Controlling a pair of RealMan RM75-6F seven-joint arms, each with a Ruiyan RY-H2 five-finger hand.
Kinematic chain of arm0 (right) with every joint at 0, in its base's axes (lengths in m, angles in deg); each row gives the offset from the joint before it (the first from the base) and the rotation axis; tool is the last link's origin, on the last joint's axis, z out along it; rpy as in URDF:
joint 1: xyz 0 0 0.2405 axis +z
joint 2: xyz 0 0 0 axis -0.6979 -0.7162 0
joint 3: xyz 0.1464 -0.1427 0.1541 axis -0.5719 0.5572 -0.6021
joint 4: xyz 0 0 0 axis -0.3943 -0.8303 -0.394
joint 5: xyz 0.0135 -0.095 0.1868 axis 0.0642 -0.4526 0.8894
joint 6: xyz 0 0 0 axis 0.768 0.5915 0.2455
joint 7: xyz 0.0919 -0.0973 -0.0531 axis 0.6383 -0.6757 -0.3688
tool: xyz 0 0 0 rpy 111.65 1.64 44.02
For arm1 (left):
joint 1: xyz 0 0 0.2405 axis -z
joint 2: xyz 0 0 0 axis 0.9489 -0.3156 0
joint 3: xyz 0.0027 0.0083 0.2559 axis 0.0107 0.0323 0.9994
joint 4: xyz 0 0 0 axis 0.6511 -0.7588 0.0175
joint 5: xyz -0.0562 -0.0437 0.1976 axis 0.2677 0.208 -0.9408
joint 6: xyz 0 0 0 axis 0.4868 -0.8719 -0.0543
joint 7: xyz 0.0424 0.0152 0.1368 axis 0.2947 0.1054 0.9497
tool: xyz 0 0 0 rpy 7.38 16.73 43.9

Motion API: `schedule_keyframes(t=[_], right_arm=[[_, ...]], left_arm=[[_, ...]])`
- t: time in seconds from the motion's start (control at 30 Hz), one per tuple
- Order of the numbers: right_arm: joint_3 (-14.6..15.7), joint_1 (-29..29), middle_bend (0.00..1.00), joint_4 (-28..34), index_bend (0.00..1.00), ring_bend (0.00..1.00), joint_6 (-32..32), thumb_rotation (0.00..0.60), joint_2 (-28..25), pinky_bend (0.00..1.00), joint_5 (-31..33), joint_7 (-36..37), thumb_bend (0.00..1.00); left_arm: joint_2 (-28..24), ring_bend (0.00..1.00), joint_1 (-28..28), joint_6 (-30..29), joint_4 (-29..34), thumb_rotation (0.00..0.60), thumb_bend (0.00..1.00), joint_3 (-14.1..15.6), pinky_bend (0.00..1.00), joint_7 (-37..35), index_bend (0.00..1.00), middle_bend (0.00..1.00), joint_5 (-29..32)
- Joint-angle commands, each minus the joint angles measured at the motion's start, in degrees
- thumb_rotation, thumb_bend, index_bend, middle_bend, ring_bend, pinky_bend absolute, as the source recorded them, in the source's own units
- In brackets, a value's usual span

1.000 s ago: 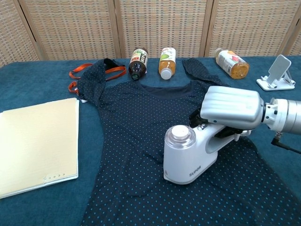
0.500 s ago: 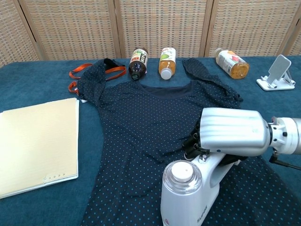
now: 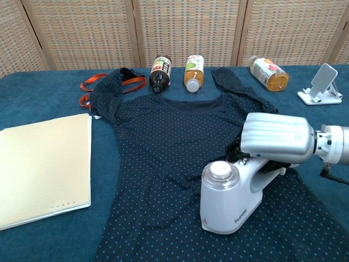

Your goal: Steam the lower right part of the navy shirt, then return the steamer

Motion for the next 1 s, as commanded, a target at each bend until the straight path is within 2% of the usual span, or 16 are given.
schedule_keyframes(t=[0.03,0.37,0.8,1.0], right_arm=[[-1.2,-0.7,0.68,-1.5,0.84,0.78,-2.2,0.600,-0.7,0.90,1.7,0.5,1.00],[-3.3,-1.9,0.68,-2.9,0.84,0.78,-4.8,0.600,-2.9,0.90,4.8,2.3,1.00],[0.1,-1.7,0.68,-1.6,0.84,0.78,1.1,0.600,-1.5,0.90,1.2,0.3,1.00],[2.0,-1.5,0.68,-0.4,0.84,0.78,5.8,0.600,-0.2,0.90,-1.0,-0.5,1.00]], left_arm=[[0.0,0.00,0.0,-0.1,0.1,0.600,0.00,0.0,0.00,0.1,0.00,0.00,0.1],[0.4,0.00,0.2,0.2,0.2,0.600,0.00,0.1,0.00,1.0,0.00,0.00,0.2],[0.5,0.00,0.1,-0.1,0.4,0.600,0.00,0.3,0.00,0.9,0.00,0.00,-0.4],[0.3,0.00,0.0,-0.3,0.3,0.600,0.00,0.3,0.00,0.5,0.00,0.00,-0.7]])
